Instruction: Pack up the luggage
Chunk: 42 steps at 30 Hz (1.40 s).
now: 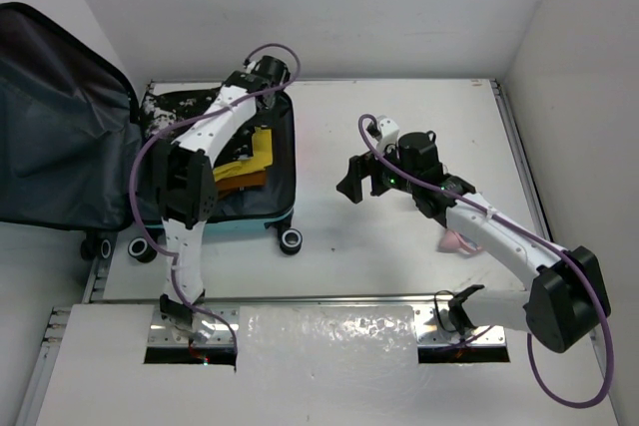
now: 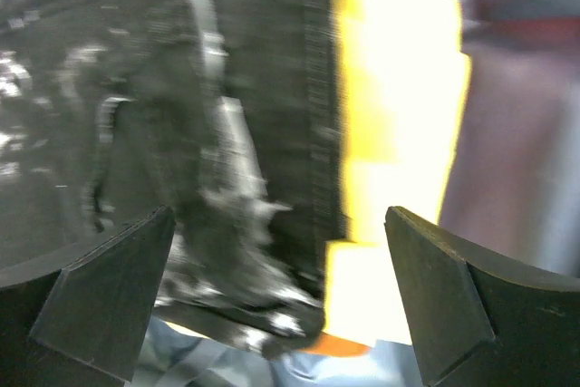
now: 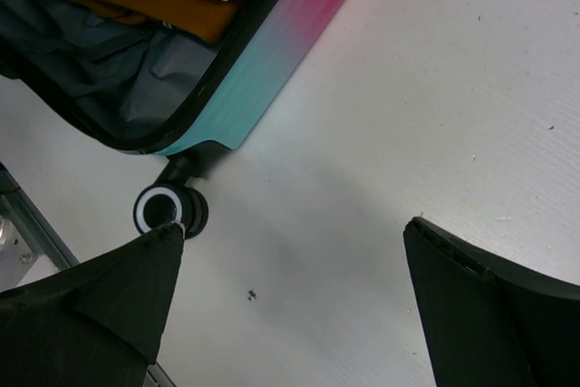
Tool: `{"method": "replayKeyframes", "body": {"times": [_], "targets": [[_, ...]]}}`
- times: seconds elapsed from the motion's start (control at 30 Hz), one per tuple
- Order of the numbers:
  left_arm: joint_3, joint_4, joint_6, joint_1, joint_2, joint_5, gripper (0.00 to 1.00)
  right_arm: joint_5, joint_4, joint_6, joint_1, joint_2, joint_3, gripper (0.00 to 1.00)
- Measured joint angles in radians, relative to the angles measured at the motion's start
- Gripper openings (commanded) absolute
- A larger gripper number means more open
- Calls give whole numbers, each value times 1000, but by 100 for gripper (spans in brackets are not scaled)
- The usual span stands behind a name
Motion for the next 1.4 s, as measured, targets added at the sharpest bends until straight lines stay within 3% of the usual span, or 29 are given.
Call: {"method": "replayKeyframes", "body": {"times": [0.23,0.47,0.53,0.73,0.87,0.9,1.4], "targets": [[-10,10,-3,-59,11,-34,100,-12,8,-1,0,0,-10,99],[-64,-3,-16,-40,64,-127,100,-19,14,-2,0,0,-22,99],[-71,-3,-16,-32,64,-136,95,-19,14,-2,0,0,-22,99],[-88,7,-19,-10,60,-152,52,-19,23,-2,0,0,-26,99],[-123,36,-6,-7,45,-157,4,-19,30,-2,0,0,-26,99],[-123,37,-1,-7,40,-154,0,-19,31,-2,0,0,-26,99],[-242,108,19,-25,-114,-18,0,-19,32,-2,0,0,-26,99]]}}
